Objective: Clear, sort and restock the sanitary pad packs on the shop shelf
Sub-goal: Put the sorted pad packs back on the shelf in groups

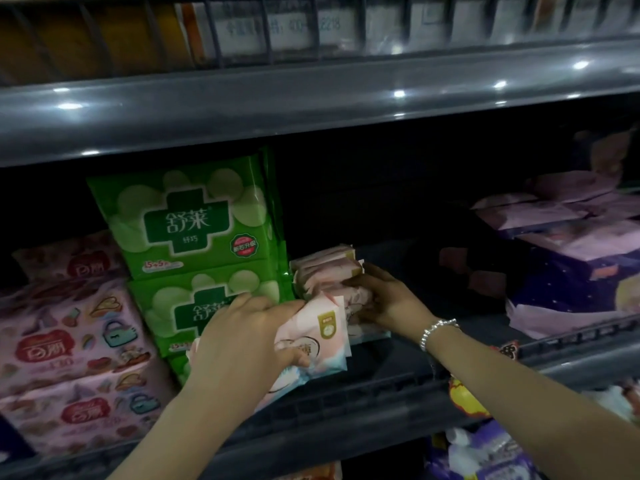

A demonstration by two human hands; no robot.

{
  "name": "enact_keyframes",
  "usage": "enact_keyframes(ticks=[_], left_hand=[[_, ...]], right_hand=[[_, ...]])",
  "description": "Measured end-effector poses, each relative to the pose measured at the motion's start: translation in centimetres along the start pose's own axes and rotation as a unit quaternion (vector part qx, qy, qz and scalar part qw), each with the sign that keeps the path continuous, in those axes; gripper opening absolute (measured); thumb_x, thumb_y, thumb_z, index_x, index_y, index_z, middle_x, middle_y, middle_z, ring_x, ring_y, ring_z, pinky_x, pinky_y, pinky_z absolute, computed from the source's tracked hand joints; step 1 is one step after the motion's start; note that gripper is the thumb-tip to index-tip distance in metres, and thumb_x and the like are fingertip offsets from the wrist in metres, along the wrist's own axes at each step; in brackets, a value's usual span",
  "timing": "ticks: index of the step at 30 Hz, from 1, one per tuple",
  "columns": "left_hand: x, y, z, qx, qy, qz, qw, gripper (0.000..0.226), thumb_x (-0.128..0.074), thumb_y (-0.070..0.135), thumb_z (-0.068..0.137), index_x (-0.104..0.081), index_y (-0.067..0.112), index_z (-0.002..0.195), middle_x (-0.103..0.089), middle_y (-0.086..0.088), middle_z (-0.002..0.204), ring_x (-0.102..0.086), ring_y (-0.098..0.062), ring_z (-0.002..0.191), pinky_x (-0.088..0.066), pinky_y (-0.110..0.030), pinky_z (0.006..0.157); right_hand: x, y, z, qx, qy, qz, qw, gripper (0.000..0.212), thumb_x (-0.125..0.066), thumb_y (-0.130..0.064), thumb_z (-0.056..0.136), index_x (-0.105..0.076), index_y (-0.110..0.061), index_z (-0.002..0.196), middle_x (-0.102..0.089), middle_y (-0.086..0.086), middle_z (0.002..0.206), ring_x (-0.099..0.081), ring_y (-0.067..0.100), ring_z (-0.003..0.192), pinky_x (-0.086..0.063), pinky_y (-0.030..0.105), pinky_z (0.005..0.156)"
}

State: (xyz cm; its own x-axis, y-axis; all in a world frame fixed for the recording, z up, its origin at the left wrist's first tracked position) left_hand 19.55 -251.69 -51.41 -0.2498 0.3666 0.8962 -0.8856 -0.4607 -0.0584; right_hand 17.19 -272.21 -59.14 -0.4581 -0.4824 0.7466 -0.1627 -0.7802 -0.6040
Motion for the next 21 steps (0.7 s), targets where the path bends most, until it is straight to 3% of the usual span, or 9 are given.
enact_keyframes(ticks=[4,10,13,16,18,21], left_hand=[[-0.3,-0.1,0.0,0.007,-0.002,-0.011,1.0,0.069,-0.088,0.056,0.034,-0.075,0.03,0.097,-0.062,0.008,0.066,-0.059,-0.02,0.062,-0.036,-0.025,0.055],[0.0,-0.4,0.2,0.013,0.012,-0.004,1.0,0.069,-0.087,0.055,0.039,-0.075,0.03,0.102,-0.063,0.005,0.07,-0.06,-0.023,0.069,-0.034,-0.026,0.059],[0.0,-0.4,0.1,0.007,0.012,-0.012,1.0,0.069,-0.088,0.052,0.042,-0.074,0.027,0.105,-0.065,0.001,0.073,-0.061,-0.026,0.072,-0.038,-0.029,0.062],[1.0,-0.2,-0.1,0.01,0.017,-0.034,0.999,0.068,-0.085,0.051,0.052,-0.071,0.029,0.114,-0.068,-0.002,0.085,-0.06,-0.028,0.087,-0.04,-0.032,0.069],[1.3,0.0,0.0,0.027,-0.005,-0.056,0.998,0.067,-0.077,0.056,0.064,-0.06,0.038,0.127,-0.066,0.001,0.102,-0.053,-0.022,0.104,-0.037,-0.029,0.078],[1.5,0.4,0.1,0.041,-0.037,-0.05,0.997,0.068,-0.068,0.062,0.071,-0.048,0.048,0.134,-0.061,0.007,0.11,-0.047,-0.014,0.11,-0.032,-0.025,0.076]], right_hand=[[-0.8,0.6,2.5,-0.031,0.008,-0.023,0.999,0.06,-0.076,-0.018,0.081,-0.051,-0.025,0.135,-0.022,0.005,0.156,-0.038,0.026,0.136,-0.034,0.033,0.112],[-2.0,-0.2,3.9,0.002,-0.023,-0.055,0.998,0.07,-0.075,-0.021,0.081,-0.041,-0.027,0.143,-0.012,0.007,0.16,-0.031,0.028,0.141,-0.029,0.031,0.111],[-1.6,0.4,3.3,-0.002,-0.049,0.015,0.999,0.078,-0.074,-0.018,0.082,-0.033,-0.035,0.146,-0.013,-0.001,0.161,-0.022,0.019,0.146,-0.028,0.034,0.116],[-0.1,0.0,1.6,0.001,-0.058,0.1,0.993,0.065,-0.066,-0.027,0.089,-0.033,-0.04,0.143,-0.024,-0.013,0.157,-0.013,0.006,0.146,-0.023,0.032,0.119],[1.3,-1.1,-0.2,0.001,-0.041,0.156,0.987,0.045,-0.058,-0.035,0.093,-0.045,-0.043,0.136,-0.031,-0.017,0.152,-0.018,0.0,0.143,-0.024,0.023,0.114],[2.8,-2.8,-3.4,-0.006,-0.023,0.247,0.969,0.031,-0.052,-0.048,0.092,-0.056,-0.045,0.122,-0.046,-0.016,0.143,-0.032,-0.001,0.137,-0.031,0.012,0.106]])
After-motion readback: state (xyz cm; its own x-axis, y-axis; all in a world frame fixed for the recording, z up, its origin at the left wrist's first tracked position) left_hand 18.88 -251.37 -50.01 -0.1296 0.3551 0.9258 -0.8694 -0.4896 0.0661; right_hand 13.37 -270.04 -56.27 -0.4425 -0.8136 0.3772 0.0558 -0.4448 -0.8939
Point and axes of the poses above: each hand's wrist, its own z-axis towards the middle knuckle, its own x-axis out of the back of the hand, y = z × x, the point moved 10 cm from there along z, towards the middle knuckle
